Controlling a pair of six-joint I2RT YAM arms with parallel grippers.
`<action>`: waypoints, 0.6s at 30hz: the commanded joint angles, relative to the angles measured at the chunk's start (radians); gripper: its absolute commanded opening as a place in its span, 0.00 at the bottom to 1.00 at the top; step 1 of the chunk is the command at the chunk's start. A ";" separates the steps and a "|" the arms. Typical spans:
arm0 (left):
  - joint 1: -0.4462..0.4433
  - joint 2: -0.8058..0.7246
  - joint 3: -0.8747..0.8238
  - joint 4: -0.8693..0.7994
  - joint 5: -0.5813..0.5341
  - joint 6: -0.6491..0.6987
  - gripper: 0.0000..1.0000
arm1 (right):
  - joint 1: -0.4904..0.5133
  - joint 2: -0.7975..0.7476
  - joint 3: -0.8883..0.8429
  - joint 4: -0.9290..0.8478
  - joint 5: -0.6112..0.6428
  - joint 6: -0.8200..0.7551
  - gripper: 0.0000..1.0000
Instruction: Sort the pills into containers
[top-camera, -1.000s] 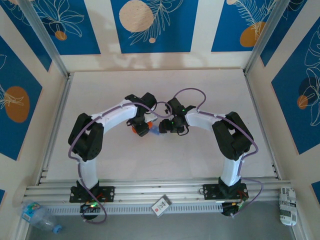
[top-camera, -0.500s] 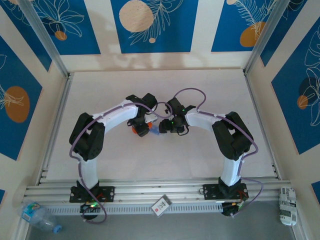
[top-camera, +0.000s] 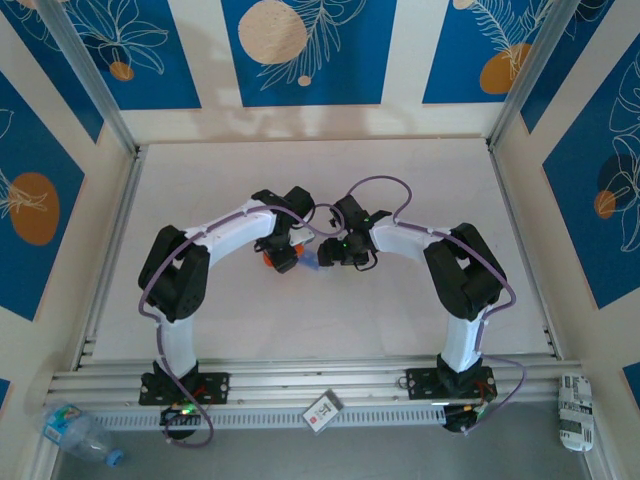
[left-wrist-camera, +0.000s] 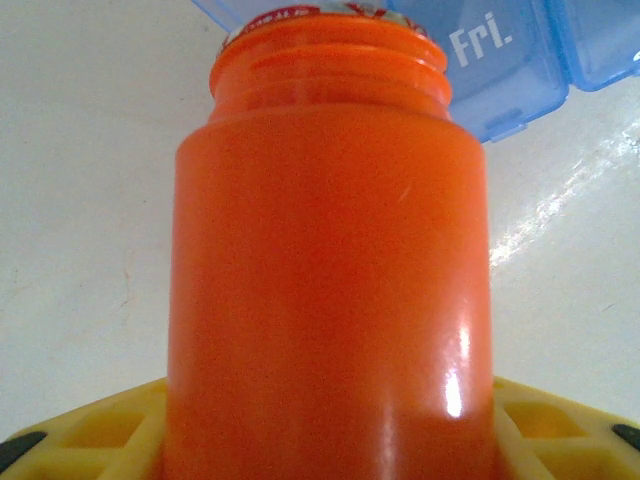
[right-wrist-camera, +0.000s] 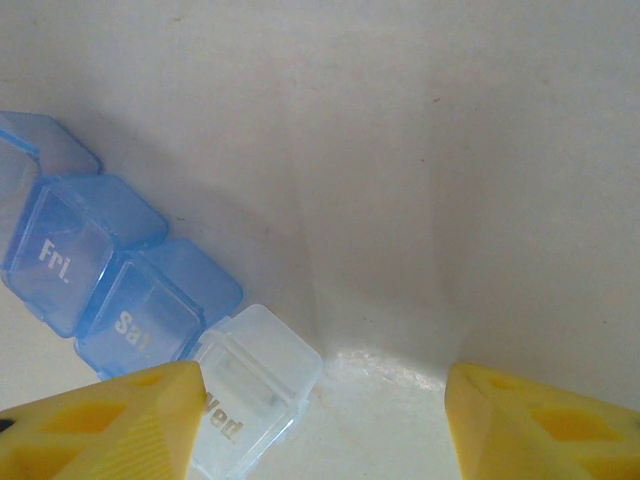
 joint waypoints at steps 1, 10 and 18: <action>-0.013 0.016 -0.005 -0.019 -0.002 0.020 0.00 | 0.013 0.025 0.017 -0.033 -0.003 0.003 0.66; -0.011 0.011 0.006 -0.022 0.011 0.020 0.00 | 0.013 0.020 0.020 -0.033 -0.027 0.015 0.66; 0.003 -0.016 0.011 -0.017 0.039 0.018 0.00 | 0.008 -0.017 -0.006 -0.010 -0.073 0.055 0.67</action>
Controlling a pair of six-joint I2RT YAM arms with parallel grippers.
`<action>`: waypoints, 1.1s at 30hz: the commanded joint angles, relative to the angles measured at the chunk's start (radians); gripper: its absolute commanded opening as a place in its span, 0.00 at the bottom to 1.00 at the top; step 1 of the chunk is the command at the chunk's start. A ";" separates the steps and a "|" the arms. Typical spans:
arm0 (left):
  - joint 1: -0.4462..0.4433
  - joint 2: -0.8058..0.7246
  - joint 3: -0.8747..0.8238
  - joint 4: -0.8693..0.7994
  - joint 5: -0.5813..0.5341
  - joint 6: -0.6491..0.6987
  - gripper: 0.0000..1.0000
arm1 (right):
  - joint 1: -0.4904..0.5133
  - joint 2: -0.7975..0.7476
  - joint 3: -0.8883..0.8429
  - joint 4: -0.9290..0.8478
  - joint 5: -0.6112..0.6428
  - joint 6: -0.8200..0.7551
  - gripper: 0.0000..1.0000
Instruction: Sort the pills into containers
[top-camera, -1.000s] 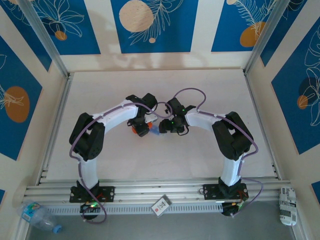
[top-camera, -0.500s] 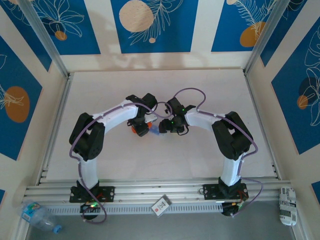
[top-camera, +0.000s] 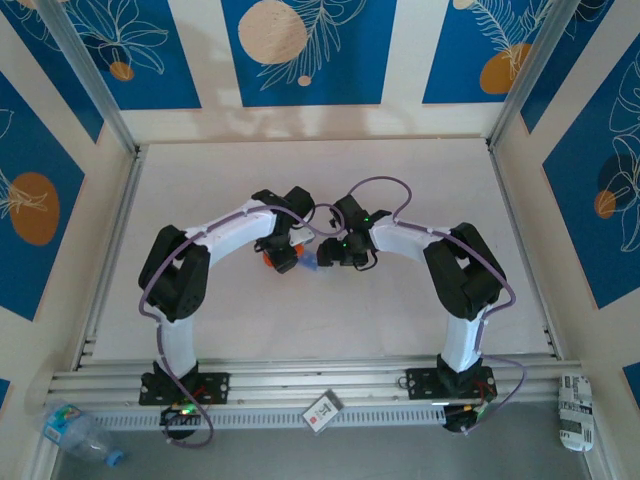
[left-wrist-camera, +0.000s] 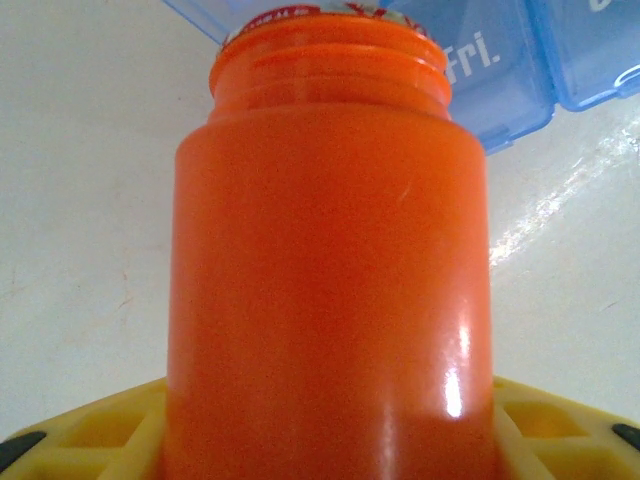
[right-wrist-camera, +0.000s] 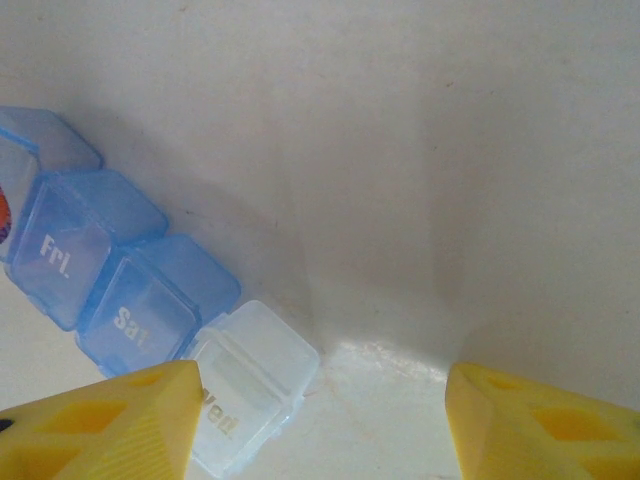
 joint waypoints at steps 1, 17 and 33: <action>0.003 -0.022 0.013 -0.018 0.042 0.014 0.00 | 0.007 -0.022 -0.012 0.001 -0.050 0.031 0.66; 0.022 -0.066 0.024 -0.055 0.044 0.012 0.00 | -0.009 -0.024 -0.032 0.021 -0.080 0.055 0.63; 0.020 0.022 0.054 -0.092 0.003 0.021 0.00 | -0.015 -0.016 -0.040 0.032 -0.091 0.060 0.57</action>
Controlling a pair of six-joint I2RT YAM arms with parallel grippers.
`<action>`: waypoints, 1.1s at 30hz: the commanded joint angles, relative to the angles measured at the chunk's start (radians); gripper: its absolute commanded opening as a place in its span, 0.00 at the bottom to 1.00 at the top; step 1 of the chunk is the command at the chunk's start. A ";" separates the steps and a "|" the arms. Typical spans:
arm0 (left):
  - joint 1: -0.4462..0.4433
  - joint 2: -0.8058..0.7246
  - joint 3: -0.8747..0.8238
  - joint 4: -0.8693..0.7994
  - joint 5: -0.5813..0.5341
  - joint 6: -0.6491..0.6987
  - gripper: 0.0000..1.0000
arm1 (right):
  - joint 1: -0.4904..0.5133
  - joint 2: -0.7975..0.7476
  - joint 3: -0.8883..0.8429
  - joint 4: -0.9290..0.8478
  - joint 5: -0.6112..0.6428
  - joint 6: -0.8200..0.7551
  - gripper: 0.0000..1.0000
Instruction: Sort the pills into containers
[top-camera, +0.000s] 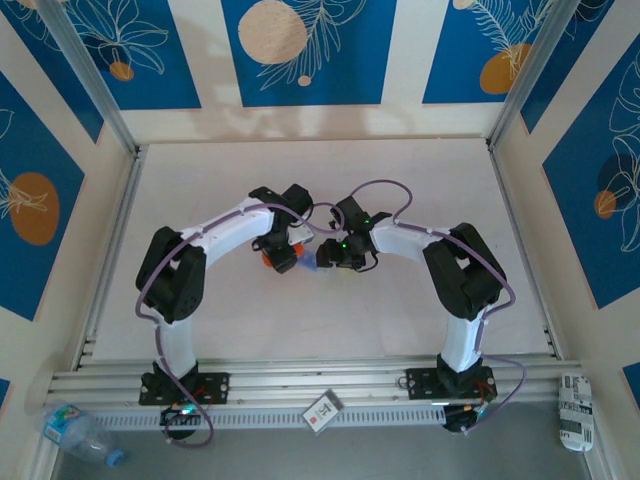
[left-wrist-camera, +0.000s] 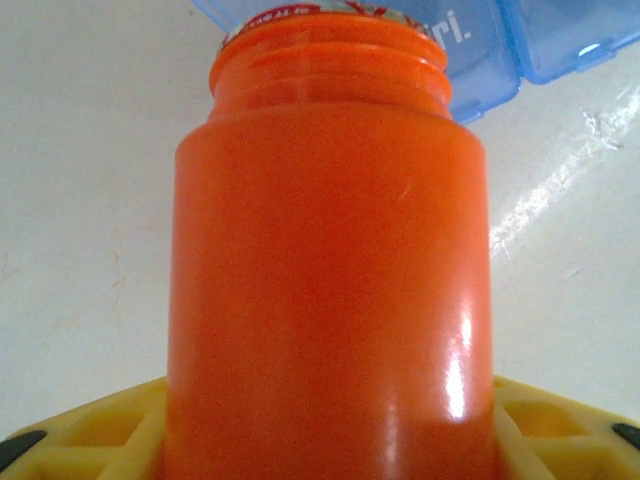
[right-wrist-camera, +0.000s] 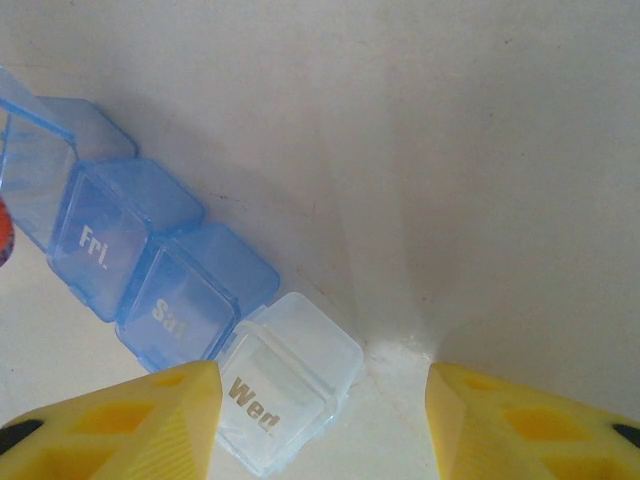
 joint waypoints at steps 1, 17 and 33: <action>0.007 0.032 0.032 -0.044 -0.019 0.018 0.00 | -0.007 -0.015 -0.017 -0.006 -0.023 0.011 0.57; 0.007 -0.021 0.049 -0.033 -0.005 0.008 0.00 | -0.007 -0.014 -0.023 -0.006 -0.022 0.014 0.57; 0.006 0.009 0.070 -0.072 -0.048 0.026 0.00 | -0.007 -0.009 -0.019 -0.010 -0.023 0.010 0.57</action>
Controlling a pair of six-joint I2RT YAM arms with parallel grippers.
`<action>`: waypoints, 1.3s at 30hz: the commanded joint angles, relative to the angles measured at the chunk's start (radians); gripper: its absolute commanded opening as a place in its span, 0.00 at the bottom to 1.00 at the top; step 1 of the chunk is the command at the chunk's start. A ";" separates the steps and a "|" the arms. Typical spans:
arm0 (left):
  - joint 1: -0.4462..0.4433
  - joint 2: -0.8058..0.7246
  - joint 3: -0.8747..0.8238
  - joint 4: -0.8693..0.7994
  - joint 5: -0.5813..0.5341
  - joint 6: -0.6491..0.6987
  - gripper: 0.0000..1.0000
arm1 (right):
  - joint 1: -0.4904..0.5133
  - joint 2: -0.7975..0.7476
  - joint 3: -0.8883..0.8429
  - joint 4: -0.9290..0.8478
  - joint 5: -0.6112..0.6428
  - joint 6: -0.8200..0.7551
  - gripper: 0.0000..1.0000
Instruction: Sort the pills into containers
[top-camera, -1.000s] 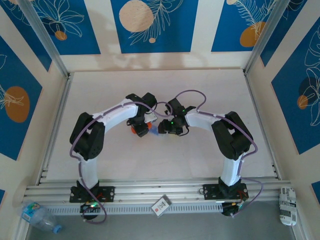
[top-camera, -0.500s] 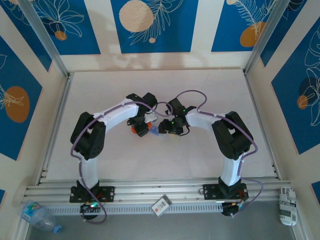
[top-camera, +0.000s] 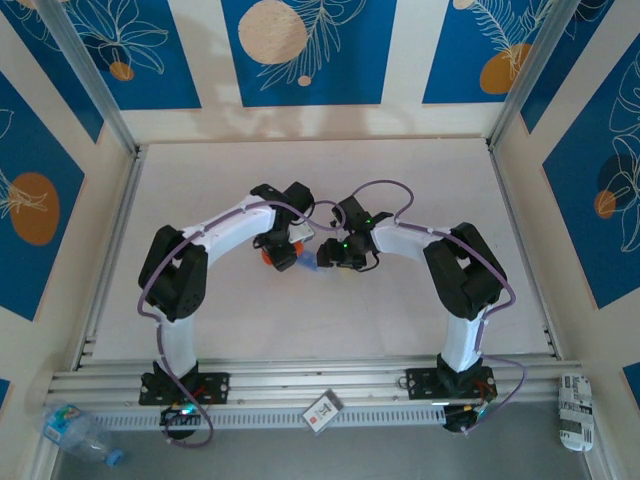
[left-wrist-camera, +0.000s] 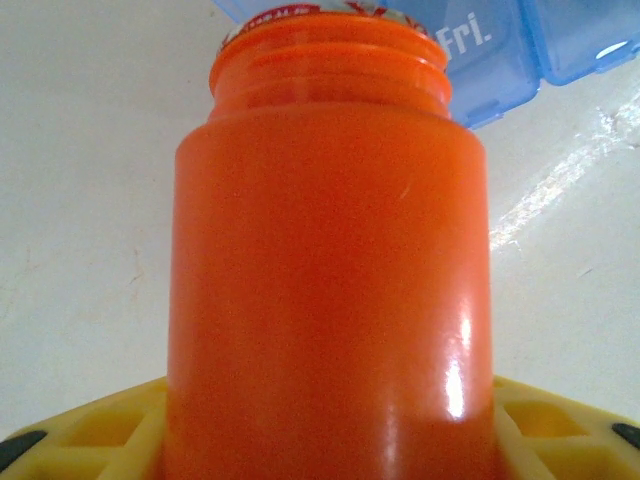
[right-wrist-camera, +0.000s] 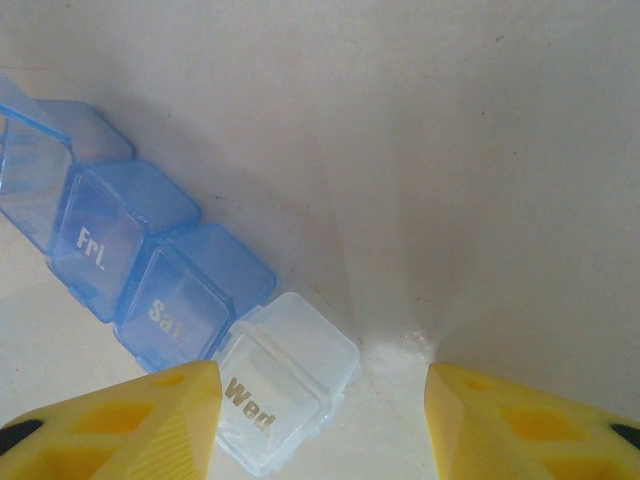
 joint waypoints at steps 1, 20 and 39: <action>0.004 0.006 0.036 -0.041 -0.028 0.028 0.00 | -0.003 -0.009 -0.013 -0.015 -0.009 0.008 0.57; -0.011 0.043 0.063 -0.033 -0.037 0.032 0.00 | -0.004 -0.005 -0.007 -0.022 -0.011 0.008 0.57; -0.006 0.028 -0.007 0.016 0.021 0.016 0.00 | -0.005 -0.003 -0.008 -0.022 -0.012 0.011 0.56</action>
